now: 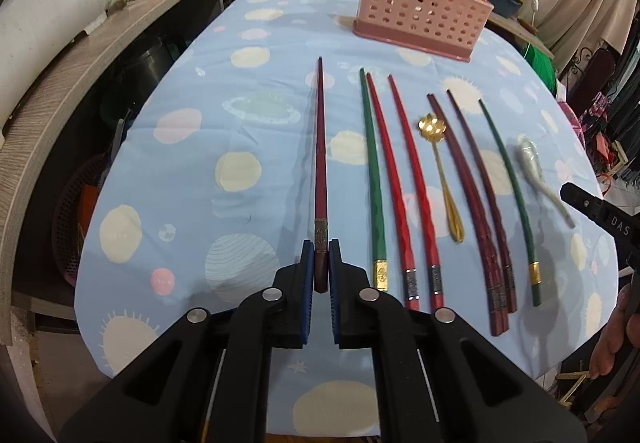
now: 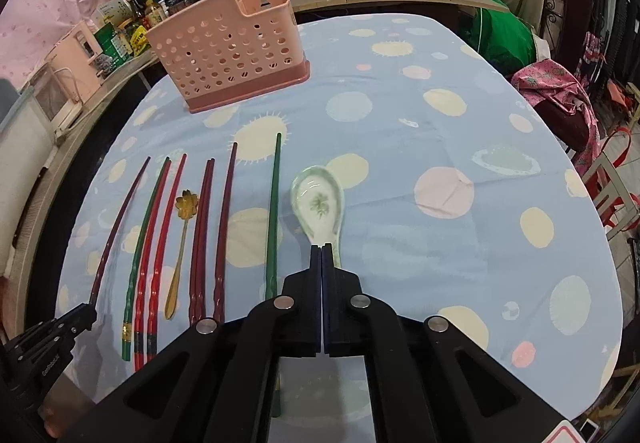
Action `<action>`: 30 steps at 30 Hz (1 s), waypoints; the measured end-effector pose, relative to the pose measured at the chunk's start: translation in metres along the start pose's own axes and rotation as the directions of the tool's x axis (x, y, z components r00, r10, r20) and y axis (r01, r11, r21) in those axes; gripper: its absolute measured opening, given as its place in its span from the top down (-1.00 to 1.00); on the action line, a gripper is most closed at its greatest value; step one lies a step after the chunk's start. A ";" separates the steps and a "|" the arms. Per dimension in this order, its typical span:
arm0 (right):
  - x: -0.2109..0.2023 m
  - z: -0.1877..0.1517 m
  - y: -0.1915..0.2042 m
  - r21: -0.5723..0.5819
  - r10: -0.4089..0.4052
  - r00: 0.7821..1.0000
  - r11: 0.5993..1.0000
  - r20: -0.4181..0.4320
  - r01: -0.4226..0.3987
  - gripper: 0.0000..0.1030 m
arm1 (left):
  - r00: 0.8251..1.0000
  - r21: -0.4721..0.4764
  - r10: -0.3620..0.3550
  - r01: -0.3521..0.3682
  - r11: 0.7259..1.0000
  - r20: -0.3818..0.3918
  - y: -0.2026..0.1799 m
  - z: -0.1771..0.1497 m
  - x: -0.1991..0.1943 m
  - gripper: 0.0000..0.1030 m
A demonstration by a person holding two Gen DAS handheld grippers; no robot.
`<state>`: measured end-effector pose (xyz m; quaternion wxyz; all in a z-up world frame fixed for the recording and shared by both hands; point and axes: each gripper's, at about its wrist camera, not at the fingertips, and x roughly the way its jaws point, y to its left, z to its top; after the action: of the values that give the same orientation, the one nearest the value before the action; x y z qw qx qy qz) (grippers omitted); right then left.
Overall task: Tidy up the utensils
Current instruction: 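Grasp a dark red chopstick with the left tool while the right tool grasps the white ceramic spoon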
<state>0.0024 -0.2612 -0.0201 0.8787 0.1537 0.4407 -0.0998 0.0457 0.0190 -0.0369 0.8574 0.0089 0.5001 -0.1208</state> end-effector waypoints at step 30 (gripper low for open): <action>0.009 -0.024 -0.012 -0.023 0.063 0.997 0.998 -0.043 -0.064 0.87 | 1.000 0.001 0.000 0.000 1.000 0.002 -0.001 -0.006 -0.005 0.87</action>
<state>-0.0134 -0.2638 -0.0431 0.8737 0.1590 0.4555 -0.0631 0.0383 0.0197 -0.0357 0.8579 0.0094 0.4994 -0.1209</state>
